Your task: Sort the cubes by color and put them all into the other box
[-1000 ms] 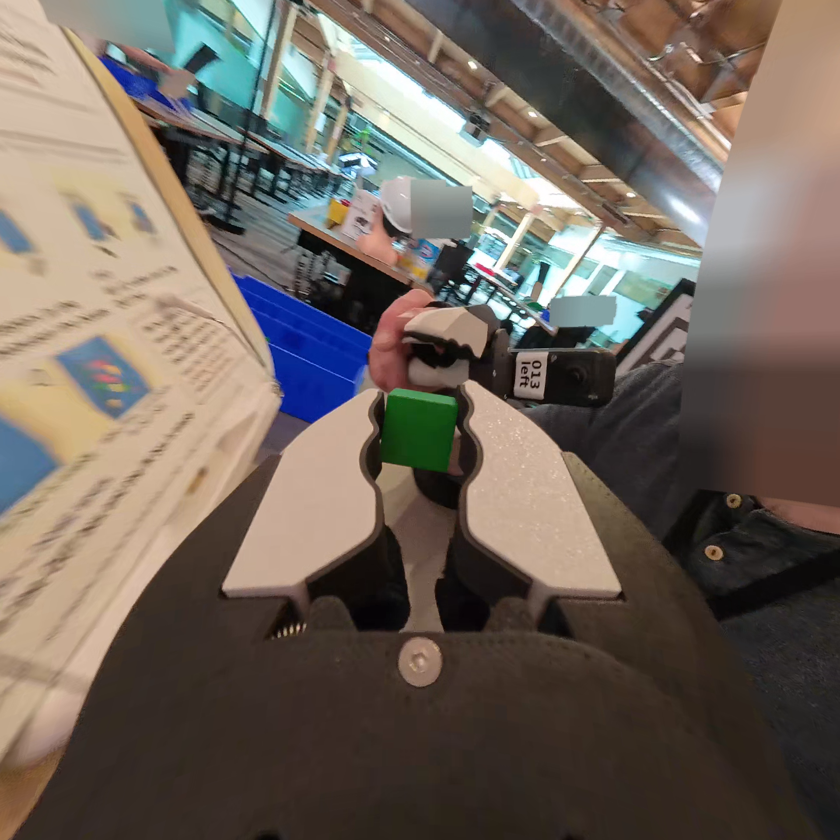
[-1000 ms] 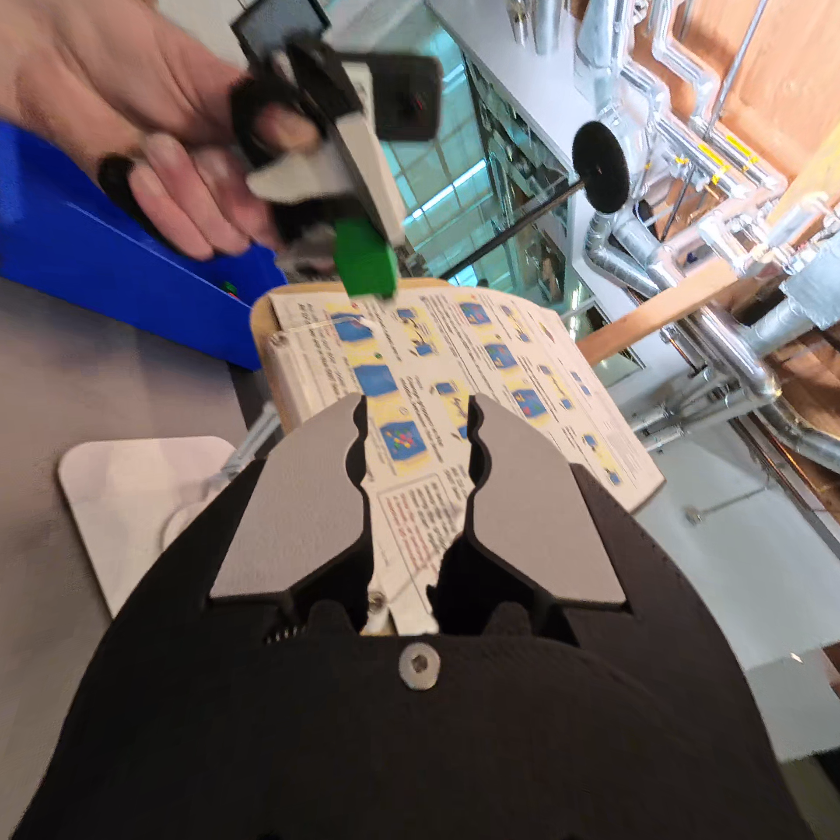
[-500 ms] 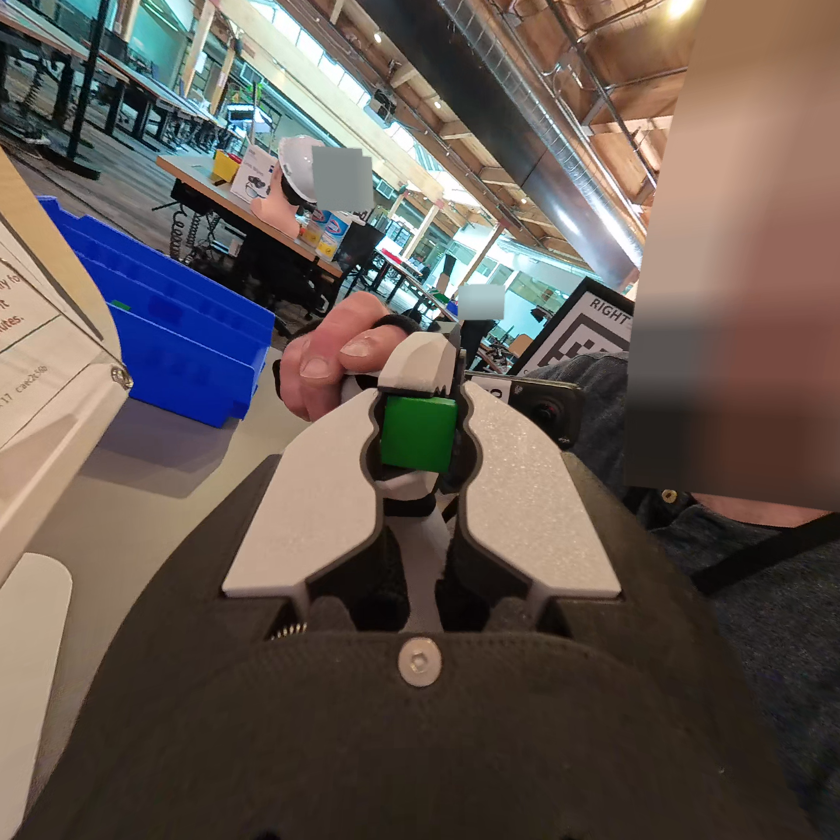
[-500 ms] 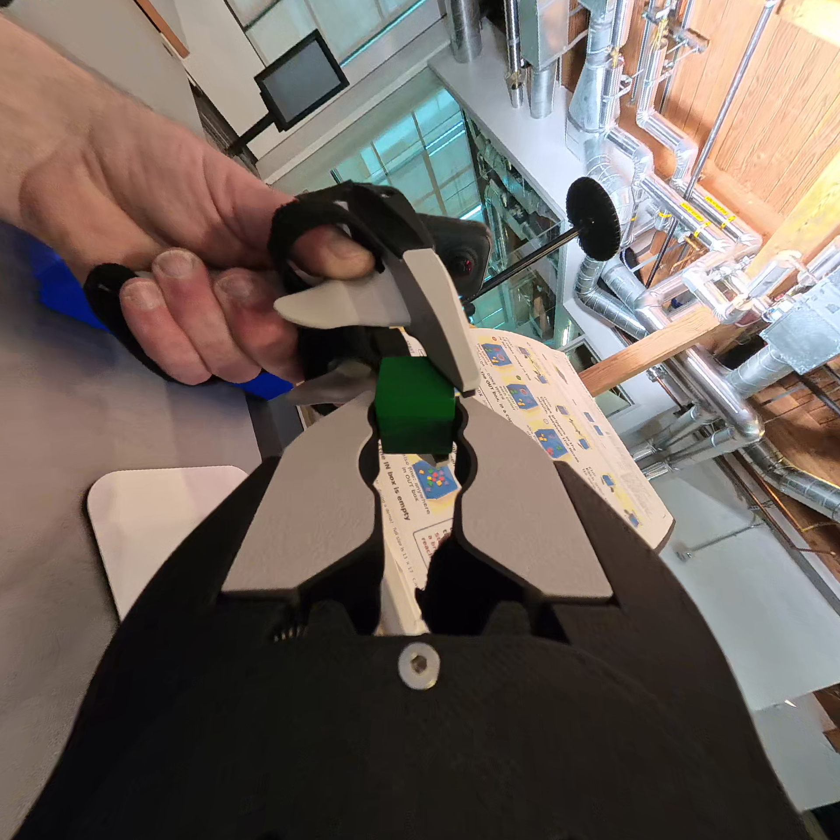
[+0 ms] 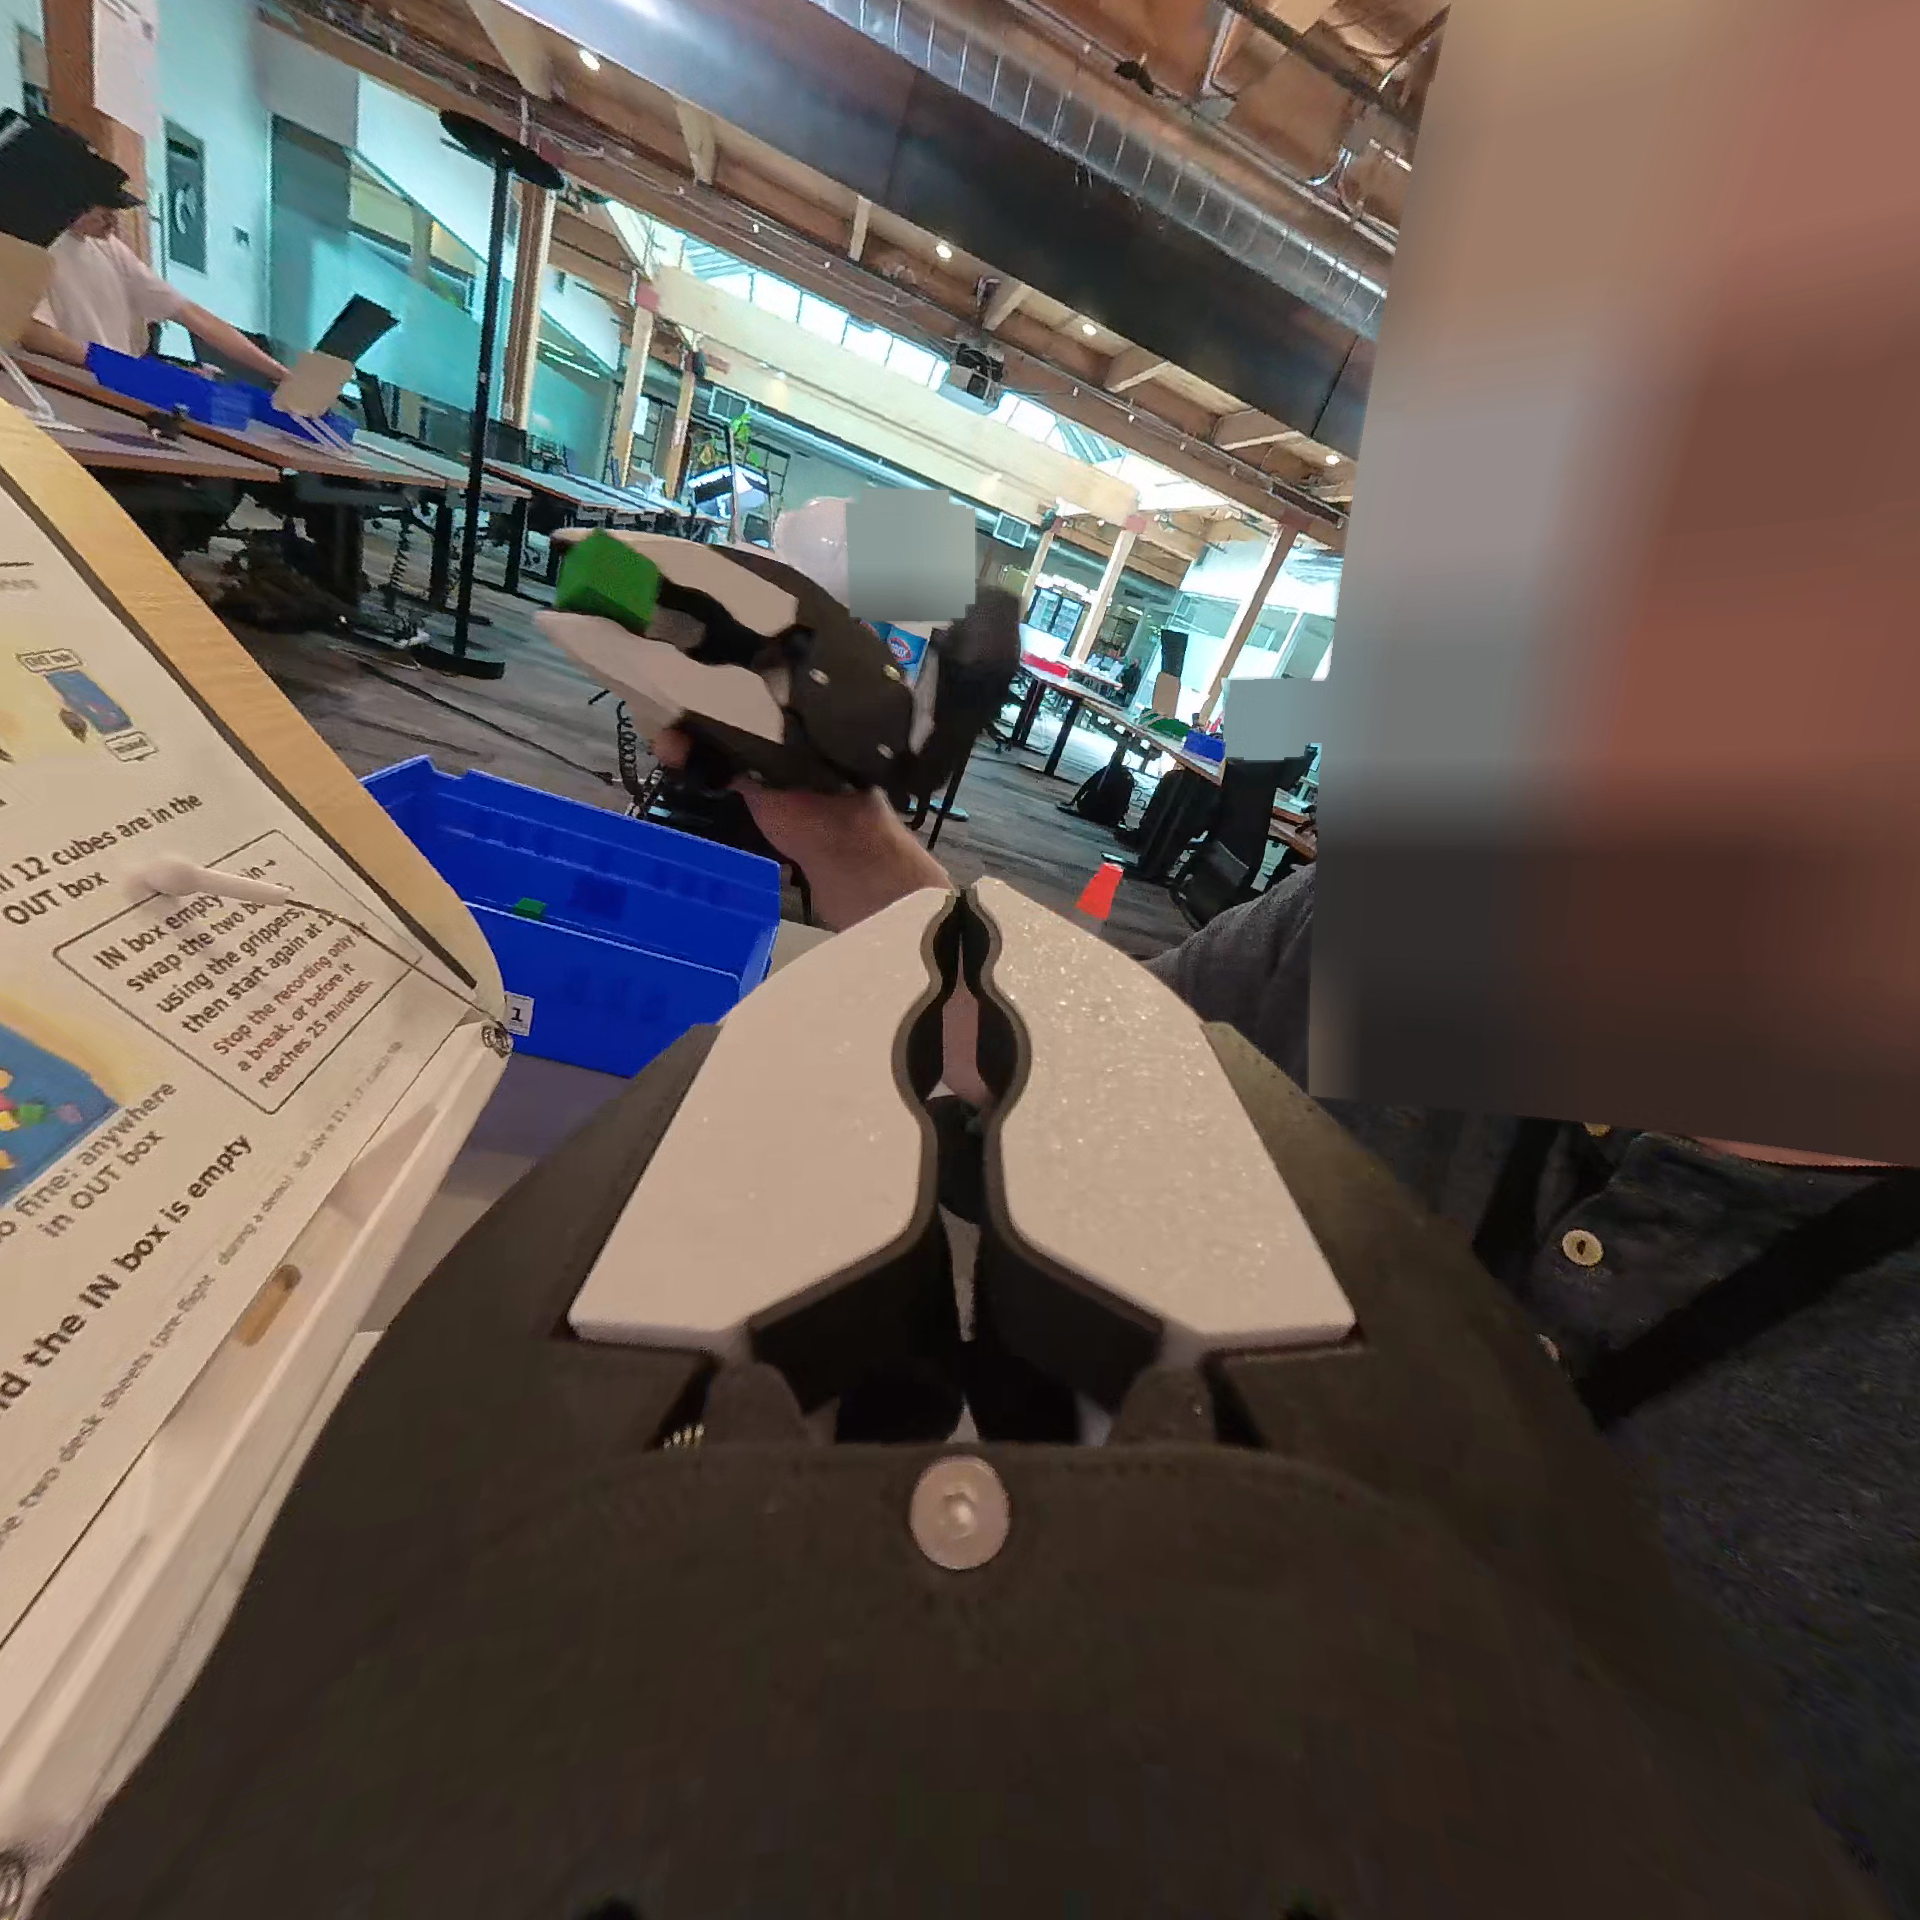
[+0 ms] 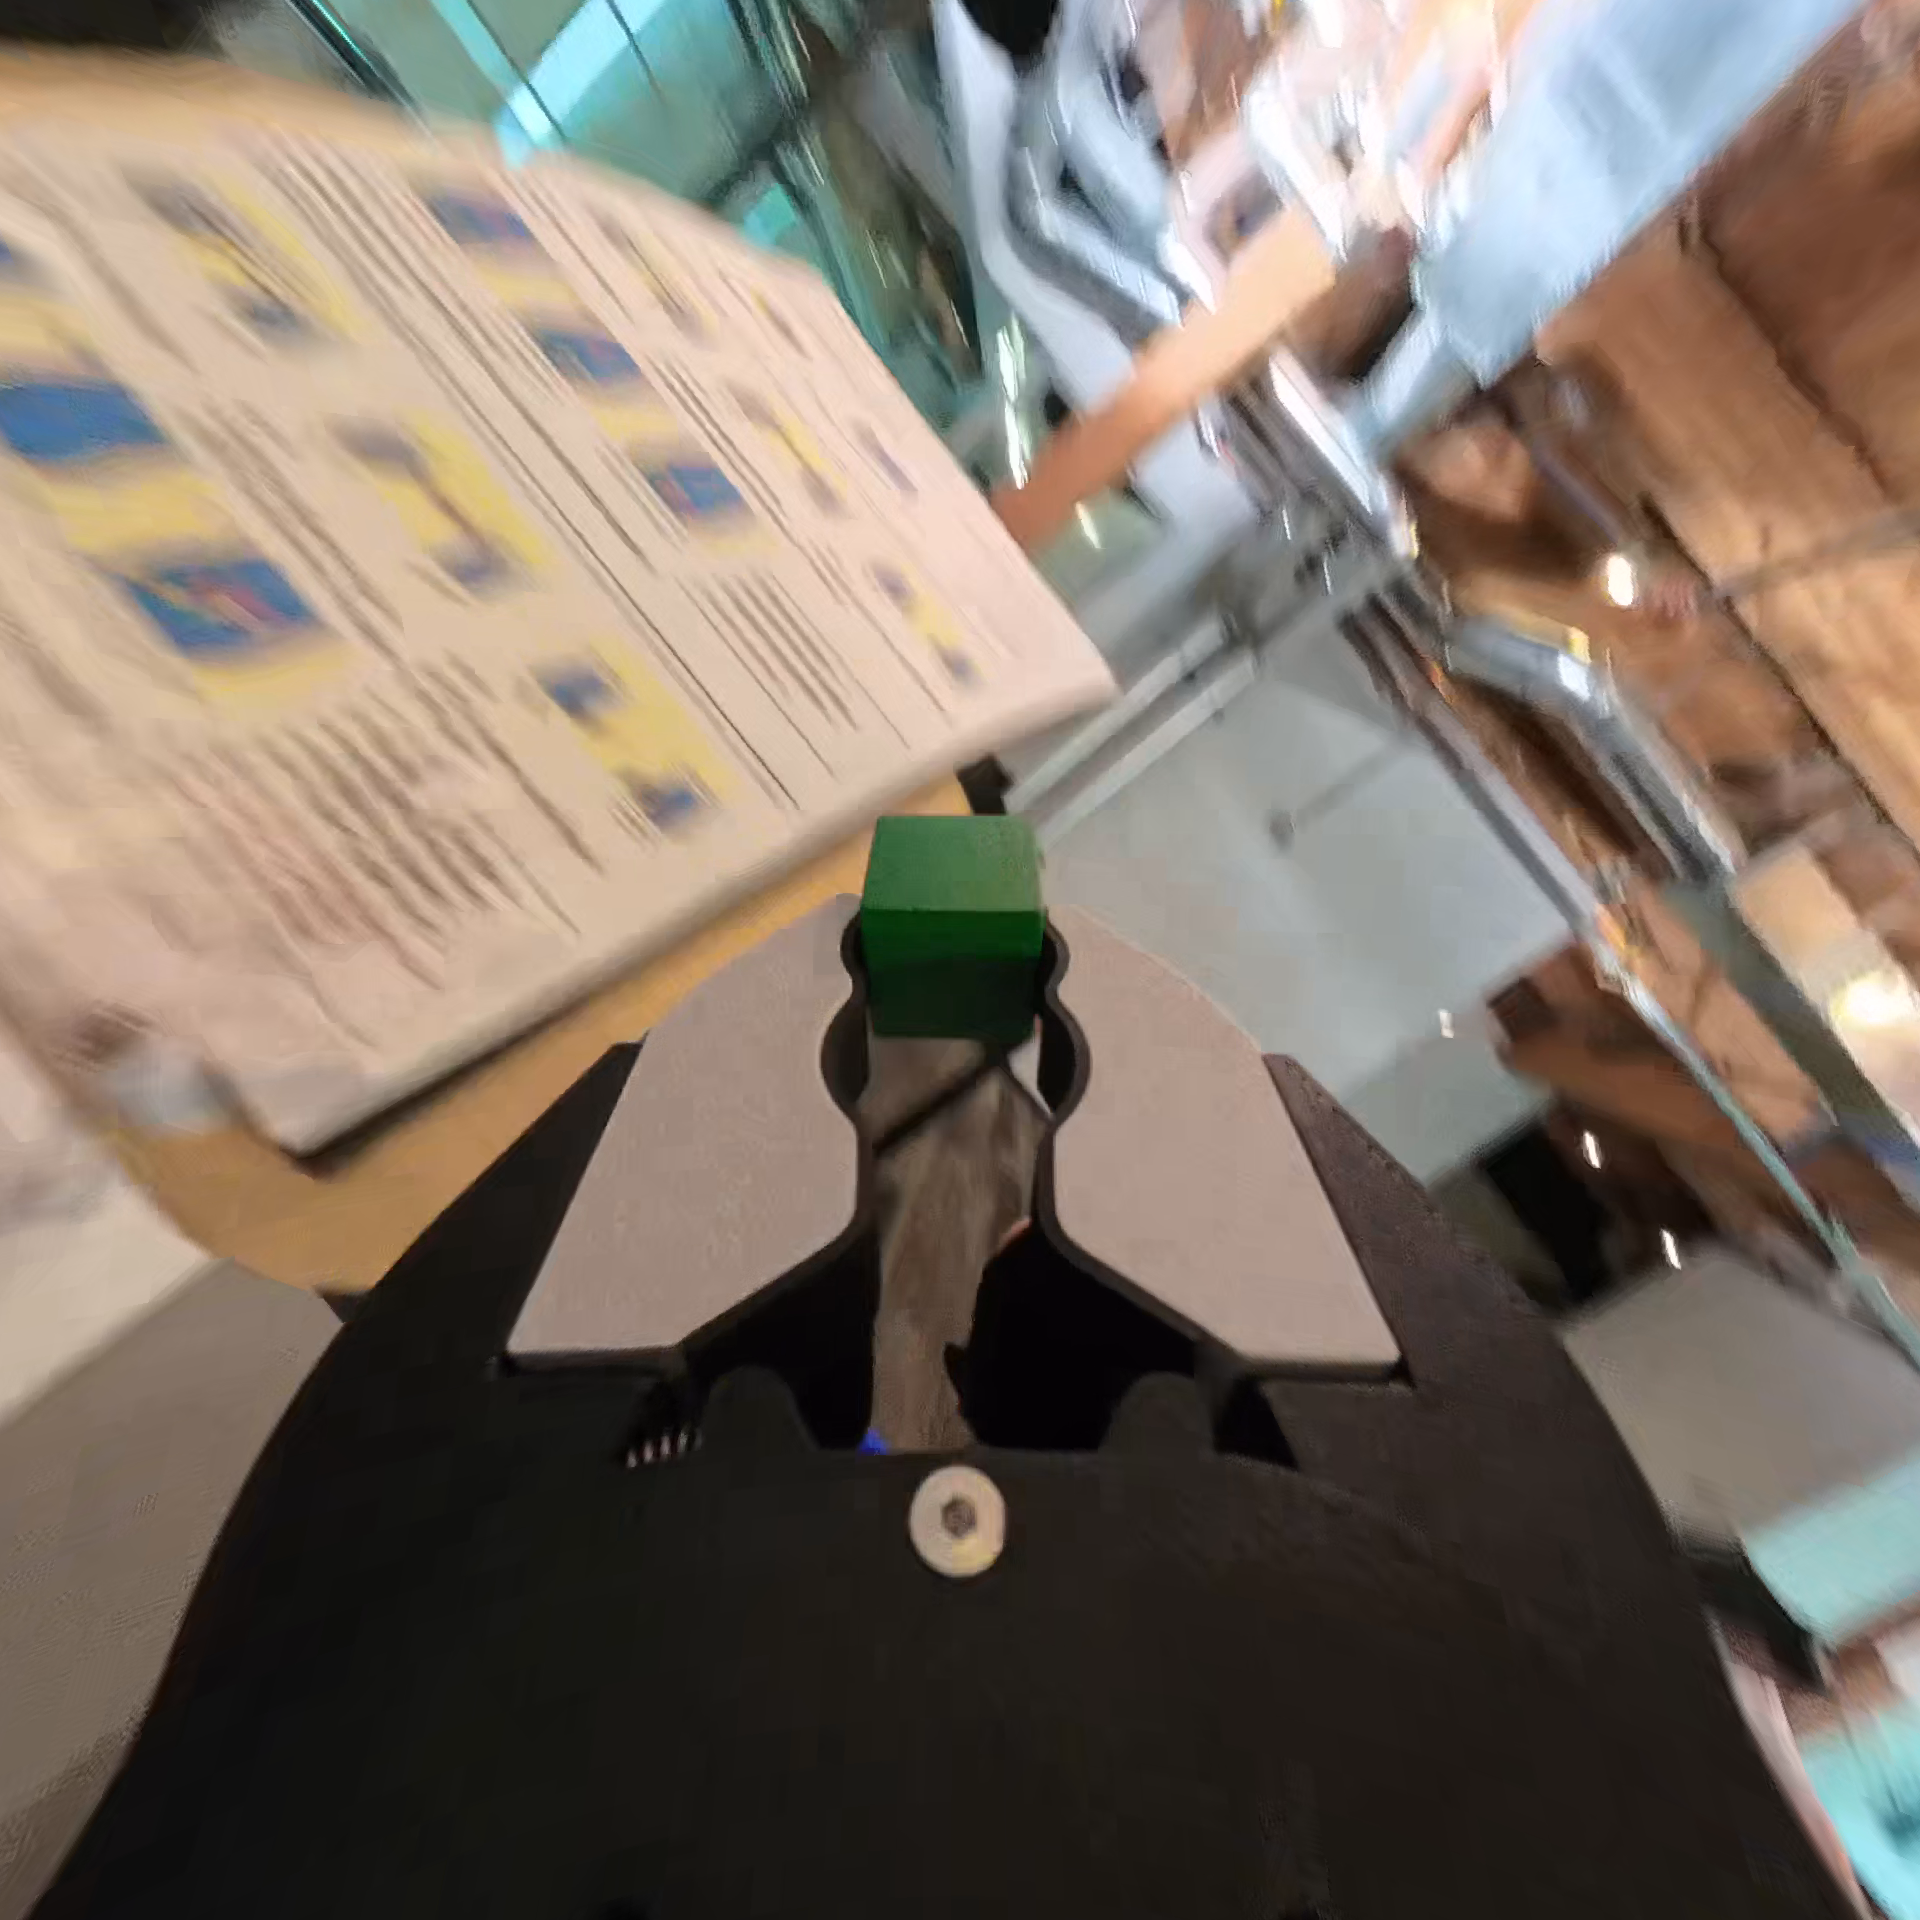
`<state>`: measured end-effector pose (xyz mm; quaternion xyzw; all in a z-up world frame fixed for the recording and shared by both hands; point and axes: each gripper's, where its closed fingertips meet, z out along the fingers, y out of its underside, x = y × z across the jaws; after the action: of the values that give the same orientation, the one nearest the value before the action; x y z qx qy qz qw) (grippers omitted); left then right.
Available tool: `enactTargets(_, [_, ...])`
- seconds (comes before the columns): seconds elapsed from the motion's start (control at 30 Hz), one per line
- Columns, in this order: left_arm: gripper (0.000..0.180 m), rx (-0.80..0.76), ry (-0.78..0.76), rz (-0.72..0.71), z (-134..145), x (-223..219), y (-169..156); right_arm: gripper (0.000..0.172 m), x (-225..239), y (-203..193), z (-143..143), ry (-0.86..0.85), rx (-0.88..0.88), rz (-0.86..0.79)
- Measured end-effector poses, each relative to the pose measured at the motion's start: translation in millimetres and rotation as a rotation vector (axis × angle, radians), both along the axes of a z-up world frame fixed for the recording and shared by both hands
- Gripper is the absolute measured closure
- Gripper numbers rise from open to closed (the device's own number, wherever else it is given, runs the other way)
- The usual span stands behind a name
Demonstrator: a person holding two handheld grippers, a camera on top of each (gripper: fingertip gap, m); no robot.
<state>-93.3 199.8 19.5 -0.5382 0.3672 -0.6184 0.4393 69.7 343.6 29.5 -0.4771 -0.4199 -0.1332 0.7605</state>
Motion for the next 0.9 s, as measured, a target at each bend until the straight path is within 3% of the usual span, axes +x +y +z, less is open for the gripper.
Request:
enactTargets(0.17, [0.18, -0.002, 0.004, 0.033, -0.5, -6.6, 6.8, 0.143, 139.9, 87.4, -53.7, 0.075, -0.331, -0.377])
enactTargets(0.37, [0.18, -0.018, 0.05, 0.048, -14.5, -0.9, 14.3, 0.143, 244.6, 116.4, -154.0, 0.012, -0.736, -0.723])
enactTargets(0.67, [0.18, -0.013, 0.092, 0.046, -22.8, 4.8, 14.6, 0.142, 277.5, 130.1, -241.6, -0.031, -0.943, -0.864])
enactTargets(0.9, [0.18, -0.01, 0.095, 0.051, -22.8, 3.1, 15.7, 0.142, 293.6, 136.2, -279.6, -0.075, -0.971, -0.962])
